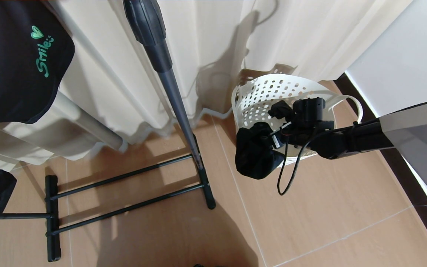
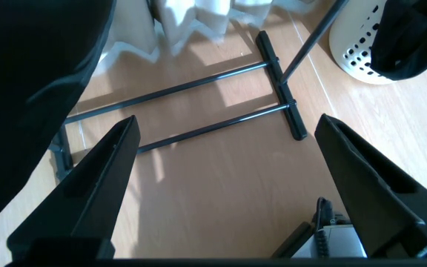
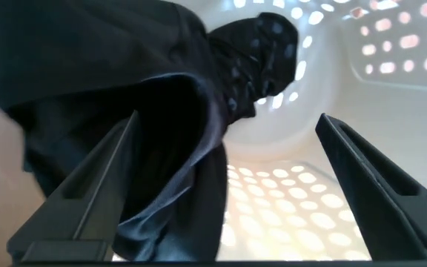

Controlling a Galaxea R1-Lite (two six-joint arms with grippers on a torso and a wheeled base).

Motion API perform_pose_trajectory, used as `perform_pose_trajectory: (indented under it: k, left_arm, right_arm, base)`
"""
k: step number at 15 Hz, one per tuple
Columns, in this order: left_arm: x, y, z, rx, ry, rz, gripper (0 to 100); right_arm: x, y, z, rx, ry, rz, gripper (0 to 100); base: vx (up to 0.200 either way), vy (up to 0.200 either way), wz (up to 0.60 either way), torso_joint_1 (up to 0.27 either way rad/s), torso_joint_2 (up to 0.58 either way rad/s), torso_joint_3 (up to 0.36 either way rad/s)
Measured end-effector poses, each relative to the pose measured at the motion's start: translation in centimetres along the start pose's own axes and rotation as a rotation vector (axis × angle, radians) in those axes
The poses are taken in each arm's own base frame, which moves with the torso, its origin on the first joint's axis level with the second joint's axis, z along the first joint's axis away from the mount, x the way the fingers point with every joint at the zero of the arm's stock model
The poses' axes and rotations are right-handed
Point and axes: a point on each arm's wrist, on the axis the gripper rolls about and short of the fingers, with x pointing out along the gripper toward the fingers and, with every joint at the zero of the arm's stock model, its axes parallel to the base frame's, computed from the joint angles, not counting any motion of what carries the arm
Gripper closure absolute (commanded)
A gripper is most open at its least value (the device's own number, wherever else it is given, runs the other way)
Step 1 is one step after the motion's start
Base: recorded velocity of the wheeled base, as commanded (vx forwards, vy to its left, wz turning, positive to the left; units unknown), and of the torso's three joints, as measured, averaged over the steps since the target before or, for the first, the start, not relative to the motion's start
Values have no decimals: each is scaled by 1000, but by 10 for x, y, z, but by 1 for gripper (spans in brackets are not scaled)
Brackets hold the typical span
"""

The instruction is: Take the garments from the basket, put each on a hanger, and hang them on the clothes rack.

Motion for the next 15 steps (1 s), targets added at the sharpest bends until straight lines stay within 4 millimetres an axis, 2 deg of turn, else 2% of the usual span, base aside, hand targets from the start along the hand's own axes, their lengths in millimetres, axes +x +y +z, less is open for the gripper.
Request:
perform_pose_trajectory:
  k: [3, 4, 11, 15]
  left_arm:
    - [0, 0, 0, 0, 1, -1, 0]
    - [0, 0, 0, 0, 0, -1, 0]
    - [0, 0, 0, 0, 0, 0, 0]
    - [0, 0, 0, 0, 0, -1, 0]
  right_arm:
    - [5, -2, -1, 2, -2, -5, 0]
    - [6, -2, -1, 3, -4, -7, 100]
    - [12, -1, -5, 4, 2, -5, 100]
    - [5, -1, 1, 6, -13, -4, 100]
  base:
    - [0, 0, 0, 0, 0, 0]
    - [0, 0, 0, 0, 0, 0]
    - [0, 0, 0, 0, 0, 0]
    - [0, 0, 0, 0, 0, 0]
